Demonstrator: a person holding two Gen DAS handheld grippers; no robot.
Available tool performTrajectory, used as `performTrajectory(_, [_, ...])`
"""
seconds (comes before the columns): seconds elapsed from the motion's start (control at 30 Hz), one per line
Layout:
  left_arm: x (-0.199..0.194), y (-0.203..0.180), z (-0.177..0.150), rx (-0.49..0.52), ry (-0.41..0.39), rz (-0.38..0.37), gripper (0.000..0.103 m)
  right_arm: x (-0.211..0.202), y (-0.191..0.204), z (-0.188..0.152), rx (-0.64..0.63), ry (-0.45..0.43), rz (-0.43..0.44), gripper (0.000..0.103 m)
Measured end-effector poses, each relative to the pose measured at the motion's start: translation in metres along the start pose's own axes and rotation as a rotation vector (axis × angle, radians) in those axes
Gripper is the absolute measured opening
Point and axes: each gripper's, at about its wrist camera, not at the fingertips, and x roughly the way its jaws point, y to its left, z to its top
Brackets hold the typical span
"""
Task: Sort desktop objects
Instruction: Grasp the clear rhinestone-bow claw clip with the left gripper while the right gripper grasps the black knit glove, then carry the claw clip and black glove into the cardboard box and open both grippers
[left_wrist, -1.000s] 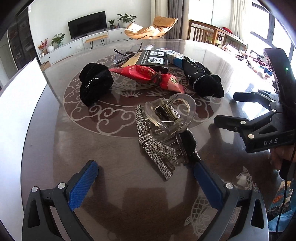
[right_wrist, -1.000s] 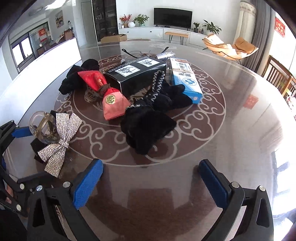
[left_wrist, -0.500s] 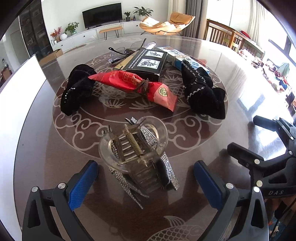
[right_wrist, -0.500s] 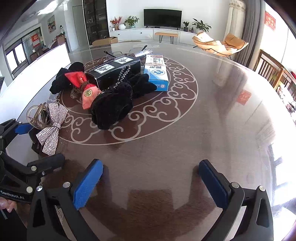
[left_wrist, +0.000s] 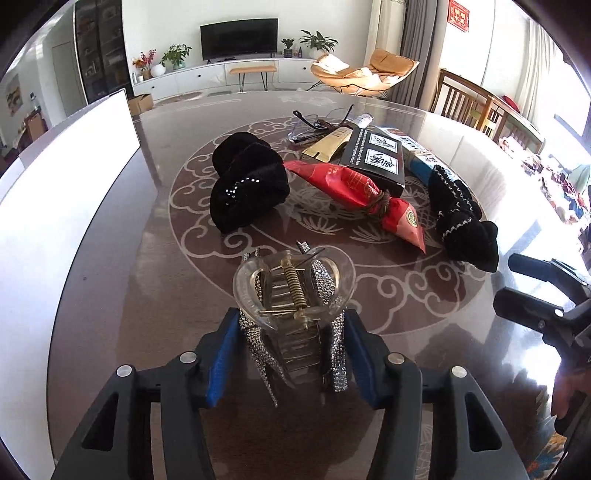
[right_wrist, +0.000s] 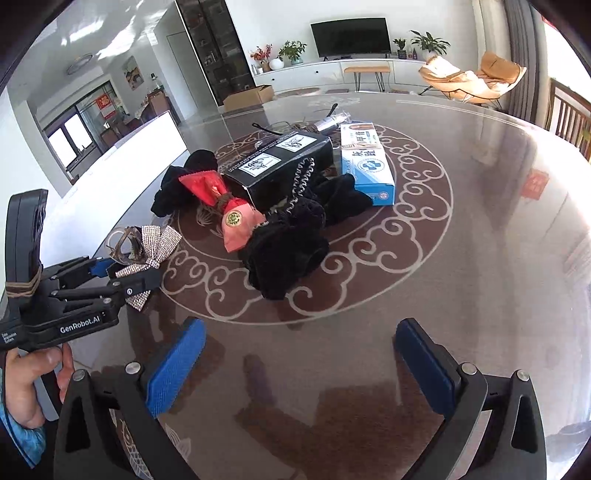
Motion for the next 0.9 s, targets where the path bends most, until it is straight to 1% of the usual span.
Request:
performTrajectory(0.03, [-0.001, -0.001, -0.003, 0.012, -0.004, 0.014, 0.054, 0.003, 0.003, 0.009, 0.005, -0.015, 0.016, 0.102])
performTrajectory(0.07, [-0.004, -0.002, -0.007, 0.028, -0.011, 0.025, 0.055, 0.008, 0.004, 0.018, 0.013, -0.022, 0.009, 0.102])
performTrajectory(0.1, [-0.006, -0.002, -0.011, 0.032, -0.019, 0.024, 0.055, 0.013, 0.005, 0.027, 0.025, -0.021, 0.007, 0.102])
performTrajectory(0.17, [-0.009, 0.002, -0.017, 0.024, -0.031, 0.019, 0.054, 0.025, 0.004, 0.044, 0.056, -0.010, 0.032, 0.100])
performTrajectory(0.2, [-0.011, 0.004, -0.019, 0.020, -0.031, 0.018, 0.054, 0.030, 0.004, 0.049, 0.071, -0.005, 0.041, 0.083])
performTrajectory(0.23, [-0.012, 0.007, -0.020, 0.019, -0.032, 0.016, 0.054, 0.036, 0.003, 0.052, 0.081, 0.007, 0.057, 0.051])
performTrajectory(0.27, [-0.013, 0.007, -0.021, 0.018, -0.033, 0.013, 0.054, 0.041, 0.002, 0.052, 0.091, 0.026, 0.060, 0.035])
performTrajectory(0.3, [-0.016, 0.008, -0.024, 0.018, -0.034, 0.009, 0.054, 0.043, 0.000, 0.050, 0.107, 0.035, 0.084, 0.035])
performTrajectory(0.33, [-0.018, 0.009, -0.027, 0.019, -0.034, 0.003, 0.054, 0.040, 0.000, 0.046, 0.113, 0.027, 0.091, 0.035])
performTrajectory(0.4, [-0.023, 0.010, -0.035, 0.023, -0.040, -0.006, 0.054, 0.031, 0.005, 0.032, 0.078, 0.023, 0.077, 0.035])
performTrajectory(0.5, [-0.034, 0.010, -0.050, 0.027, -0.055, -0.021, 0.054, 0.008, 0.012, 0.002, 0.030, 0.029, 0.073, 0.035])
performTrajectory(0.57, [-0.041, 0.011, -0.059, 0.009, -0.067, -0.037, 0.054, -0.009, 0.018, -0.018, 0.012, 0.039, 0.084, 0.035])
performTrajectory(0.7, [-0.053, 0.016, -0.076, -0.040, -0.091, -0.044, 0.054, -0.032, 0.033, -0.052, -0.013, 0.050, 0.113, 0.035])
performTrajectory(0.8, [-0.068, 0.020, -0.081, -0.052, -0.118, -0.035, 0.054, -0.039, 0.041, -0.062, -0.004, 0.052, 0.148, 0.035])
performTrajectory(0.9, [-0.090, 0.029, -0.081, -0.074, -0.165, -0.024, 0.054, -0.041, 0.054, -0.062, -0.022, 0.053, 0.173, 0.035])
